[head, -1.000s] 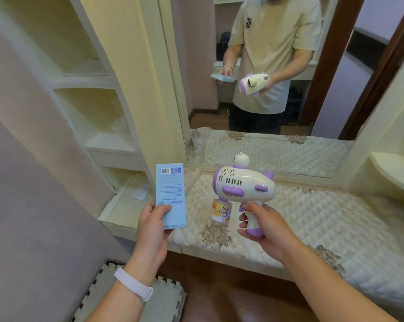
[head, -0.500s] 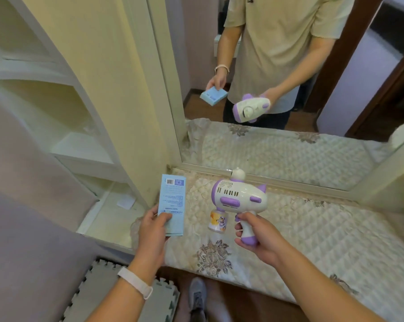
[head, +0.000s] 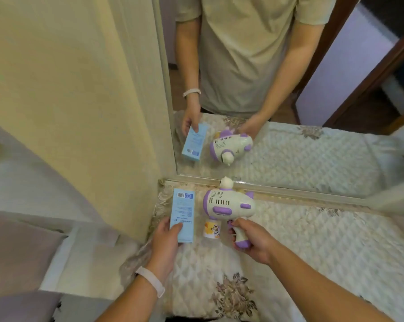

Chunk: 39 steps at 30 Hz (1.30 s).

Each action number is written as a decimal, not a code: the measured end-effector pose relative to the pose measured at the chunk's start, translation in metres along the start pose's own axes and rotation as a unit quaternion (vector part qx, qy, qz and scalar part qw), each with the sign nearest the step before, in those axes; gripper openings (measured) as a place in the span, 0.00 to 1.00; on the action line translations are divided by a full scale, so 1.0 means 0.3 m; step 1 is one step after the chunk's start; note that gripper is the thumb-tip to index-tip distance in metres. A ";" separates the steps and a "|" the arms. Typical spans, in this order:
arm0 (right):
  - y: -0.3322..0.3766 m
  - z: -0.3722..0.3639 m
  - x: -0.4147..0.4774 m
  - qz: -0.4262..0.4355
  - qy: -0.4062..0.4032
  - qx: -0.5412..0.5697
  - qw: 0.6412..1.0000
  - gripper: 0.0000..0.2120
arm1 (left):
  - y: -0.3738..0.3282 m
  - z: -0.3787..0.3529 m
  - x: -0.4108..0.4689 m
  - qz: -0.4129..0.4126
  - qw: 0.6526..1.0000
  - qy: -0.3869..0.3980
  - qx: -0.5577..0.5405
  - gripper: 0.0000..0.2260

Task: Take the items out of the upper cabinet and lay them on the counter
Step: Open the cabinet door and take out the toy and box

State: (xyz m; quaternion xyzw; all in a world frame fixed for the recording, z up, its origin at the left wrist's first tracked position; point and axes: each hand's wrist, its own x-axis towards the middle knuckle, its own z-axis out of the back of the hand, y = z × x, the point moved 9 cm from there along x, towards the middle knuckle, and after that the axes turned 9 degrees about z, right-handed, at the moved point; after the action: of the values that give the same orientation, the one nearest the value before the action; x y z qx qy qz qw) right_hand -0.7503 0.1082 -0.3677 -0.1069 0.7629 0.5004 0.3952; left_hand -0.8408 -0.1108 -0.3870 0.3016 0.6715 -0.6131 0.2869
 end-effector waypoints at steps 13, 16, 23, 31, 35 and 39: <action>-0.040 -0.021 0.196 -0.067 0.061 -0.006 0.996 0.07 | -0.021 -0.040 0.202 0.007 0.998 0.011 0.068 0.13; -0.028 0.003 0.211 -0.048 0.069 -0.081 0.993 0.13 | -0.025 -0.021 0.211 -0.033 0.992 -0.016 0.124 0.15; 0.029 0.049 0.201 0.043 0.041 -0.321 0.945 0.11 | -0.067 -0.028 0.099 -0.134 0.962 -0.064 0.229 0.18; 0.083 0.097 0.117 0.127 0.054 -0.361 0.922 0.14 | -0.073 -0.036 -0.142 -0.193 0.909 -0.131 0.347 0.21; 0.152 0.120 0.055 0.197 0.072 -0.426 0.880 0.18 | -0.038 -0.055 -0.273 -0.202 0.890 -0.163 0.374 0.21; 0.233 0.117 -0.028 0.282 0.107 -0.433 0.849 0.17 | -0.018 -0.069 -0.412 -0.202 0.885 -0.198 0.369 0.22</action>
State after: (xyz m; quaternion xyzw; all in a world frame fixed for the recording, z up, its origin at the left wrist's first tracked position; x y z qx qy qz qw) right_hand -0.7664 0.1693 -0.3208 -0.1003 0.5035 0.8556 0.0665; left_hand -0.7644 -0.0972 -0.2883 0.1159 0.3724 -0.9083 0.1516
